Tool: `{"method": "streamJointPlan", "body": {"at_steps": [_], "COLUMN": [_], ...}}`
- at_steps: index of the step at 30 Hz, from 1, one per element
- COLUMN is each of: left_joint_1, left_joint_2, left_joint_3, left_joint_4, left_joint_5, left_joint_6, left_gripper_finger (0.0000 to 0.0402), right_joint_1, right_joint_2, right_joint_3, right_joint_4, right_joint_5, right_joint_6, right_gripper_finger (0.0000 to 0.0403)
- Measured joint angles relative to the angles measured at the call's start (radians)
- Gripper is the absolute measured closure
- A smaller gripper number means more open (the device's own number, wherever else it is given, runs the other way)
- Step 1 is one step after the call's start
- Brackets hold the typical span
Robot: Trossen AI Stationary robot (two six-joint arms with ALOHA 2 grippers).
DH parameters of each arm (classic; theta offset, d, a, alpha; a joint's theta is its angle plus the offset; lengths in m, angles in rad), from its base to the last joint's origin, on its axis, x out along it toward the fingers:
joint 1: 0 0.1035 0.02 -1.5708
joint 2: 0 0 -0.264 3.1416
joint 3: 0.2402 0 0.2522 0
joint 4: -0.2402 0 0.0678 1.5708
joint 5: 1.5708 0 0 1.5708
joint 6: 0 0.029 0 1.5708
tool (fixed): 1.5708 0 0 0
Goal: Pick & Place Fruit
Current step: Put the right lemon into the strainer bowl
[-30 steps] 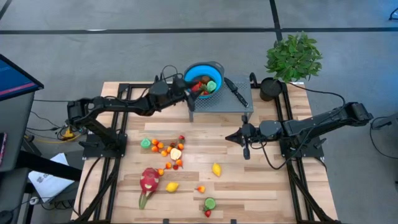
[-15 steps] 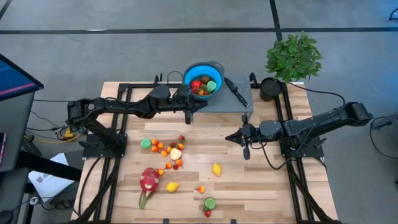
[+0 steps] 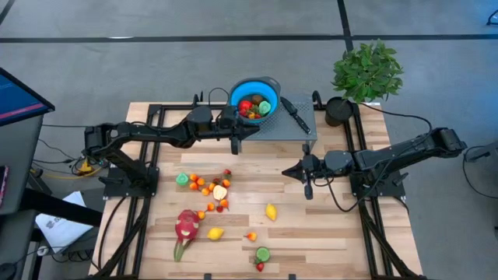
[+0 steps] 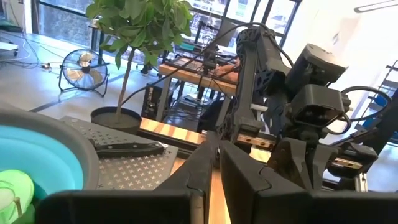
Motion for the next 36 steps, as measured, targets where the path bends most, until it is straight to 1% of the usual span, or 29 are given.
{"method": "streamJointPlan", "body": {"at_steps": [5,8,10,14,21,23,29,30,32,34,36], "left_joint_1": [-0.027,-0.088,-0.138,-0.216,-0.280,-0.292,-0.318,-0.320,-0.320,-0.320,-0.320], "left_joint_2": [0.000,-0.011,-0.030,-0.118,-0.334,-0.399,-0.561,-0.584,-0.616,-0.646,-0.666], "left_joint_3": [-0.011,-0.052,-0.081,-0.168,-0.308,-0.344,-0.455,-0.474,-0.502,-0.527,-0.550], "left_joint_4": [0.023,0.087,0.138,0.141,0.143,0.146,0.145,0.143,0.144,0.143,0.146], "left_joint_5": [-0.002,-0.001,-0.001,0.000,-0.003,-0.003,-0.003,-0.003,-0.003,-0.003,-0.003], "left_joint_6": [0.042,0.047,0.079,0.114,0.117,0.117,0.113,0.113,0.112,0.106,0.105], "left_gripper_finger": [0.0376,0.0376,0.0376,0.0376,0.0376,0.0376,0.0376,0.0376,0.0376,0.0376,0.0376], "right_joint_1": [0.000,0.001,0.002,-0.001,-0.015,-0.015,-0.006,0.004,0.035,0.077,0.121], "right_joint_2": [0.000,0.000,0.000,0.000,0.000,0.000,0.000,0.000,0.001,0.011,0.030], "right_joint_3": [0.000,0.000,0.000,0.000,0.000,0.000,0.000,0.003,0.025,0.072,0.138], "right_joint_4": [0.000,0.000,0.001,0.012,0.010,0.008,0.008,0.003,-0.016,-0.064,-0.172], "right_joint_5": [0.000,0.000,0.000,0.000,0.000,0.000,0.001,0.009,0.065,0.148,0.244], "right_joint_6": [0.000,0.000,0.000,0.000,0.007,0.045,0.233,0.256,0.284,0.286,0.306], "right_gripper_finger": [0.0403,0.0403,0.0403,0.0403,0.0403,0.0403,0.0403,0.0403,0.0403,0.0403,0.0403]}}
